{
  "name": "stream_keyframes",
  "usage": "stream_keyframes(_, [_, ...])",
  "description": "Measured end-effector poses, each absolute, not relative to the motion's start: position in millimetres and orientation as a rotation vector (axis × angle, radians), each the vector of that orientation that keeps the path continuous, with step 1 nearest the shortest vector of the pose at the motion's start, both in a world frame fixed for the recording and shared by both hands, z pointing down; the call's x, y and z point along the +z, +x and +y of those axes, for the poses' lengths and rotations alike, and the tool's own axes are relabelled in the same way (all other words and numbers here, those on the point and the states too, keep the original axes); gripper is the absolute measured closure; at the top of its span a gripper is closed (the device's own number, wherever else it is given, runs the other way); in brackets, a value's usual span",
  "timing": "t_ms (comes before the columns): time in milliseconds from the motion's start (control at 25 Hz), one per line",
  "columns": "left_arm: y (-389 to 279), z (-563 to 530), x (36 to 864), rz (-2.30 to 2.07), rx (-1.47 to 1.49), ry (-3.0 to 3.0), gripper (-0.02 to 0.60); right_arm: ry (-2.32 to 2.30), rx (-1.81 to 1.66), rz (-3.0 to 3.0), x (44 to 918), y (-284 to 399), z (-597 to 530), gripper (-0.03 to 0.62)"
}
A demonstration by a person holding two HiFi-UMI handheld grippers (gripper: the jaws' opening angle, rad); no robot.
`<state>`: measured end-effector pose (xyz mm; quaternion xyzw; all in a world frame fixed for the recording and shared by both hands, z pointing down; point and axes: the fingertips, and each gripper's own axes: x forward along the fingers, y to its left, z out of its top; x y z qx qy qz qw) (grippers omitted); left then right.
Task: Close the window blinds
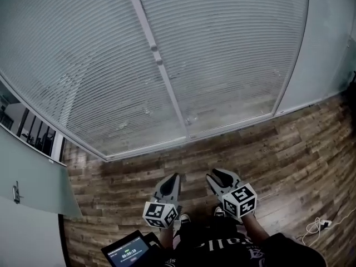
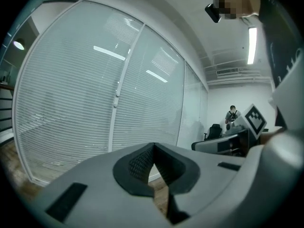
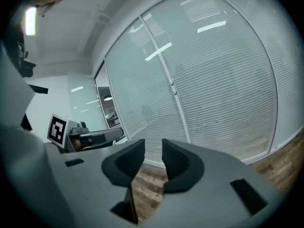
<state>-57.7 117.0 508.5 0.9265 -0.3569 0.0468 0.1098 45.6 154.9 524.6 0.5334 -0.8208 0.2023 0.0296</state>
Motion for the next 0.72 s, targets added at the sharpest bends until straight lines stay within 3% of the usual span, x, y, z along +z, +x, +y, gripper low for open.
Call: stream_keyframes(720, [-264.6, 226.2, 527.0, -0.800, 0.231, 2.814, 0.577, 1.730, 0.714, -2.506, 533.6, -188.1, 235.1, 0.470])
